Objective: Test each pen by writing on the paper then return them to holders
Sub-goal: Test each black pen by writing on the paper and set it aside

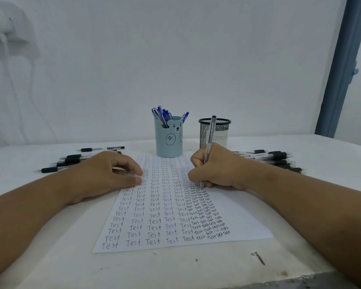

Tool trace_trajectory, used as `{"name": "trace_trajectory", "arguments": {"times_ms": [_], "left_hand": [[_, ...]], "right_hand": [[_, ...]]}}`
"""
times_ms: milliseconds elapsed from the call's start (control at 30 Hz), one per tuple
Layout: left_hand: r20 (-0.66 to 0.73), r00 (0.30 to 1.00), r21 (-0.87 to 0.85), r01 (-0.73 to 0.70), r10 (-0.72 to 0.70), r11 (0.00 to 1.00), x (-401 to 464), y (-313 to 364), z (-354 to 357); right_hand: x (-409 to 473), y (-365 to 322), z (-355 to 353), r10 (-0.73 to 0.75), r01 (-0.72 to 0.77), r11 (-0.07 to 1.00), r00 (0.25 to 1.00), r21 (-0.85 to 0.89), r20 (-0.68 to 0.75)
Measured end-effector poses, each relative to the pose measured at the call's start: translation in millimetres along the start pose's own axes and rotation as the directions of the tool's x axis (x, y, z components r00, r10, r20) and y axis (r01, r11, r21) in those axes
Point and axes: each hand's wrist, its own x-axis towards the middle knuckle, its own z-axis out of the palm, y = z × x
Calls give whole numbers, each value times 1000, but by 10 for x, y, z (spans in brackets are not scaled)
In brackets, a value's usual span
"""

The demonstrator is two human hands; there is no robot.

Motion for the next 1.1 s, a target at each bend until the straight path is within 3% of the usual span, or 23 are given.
{"name": "trace_trajectory", "arguments": {"times_ms": [1100], "left_hand": [[-1,1000,5,-13,13,1000,29,-29,1]], "right_hand": [[38,53,-14,-16,16,1000,1000,19,17]]}}
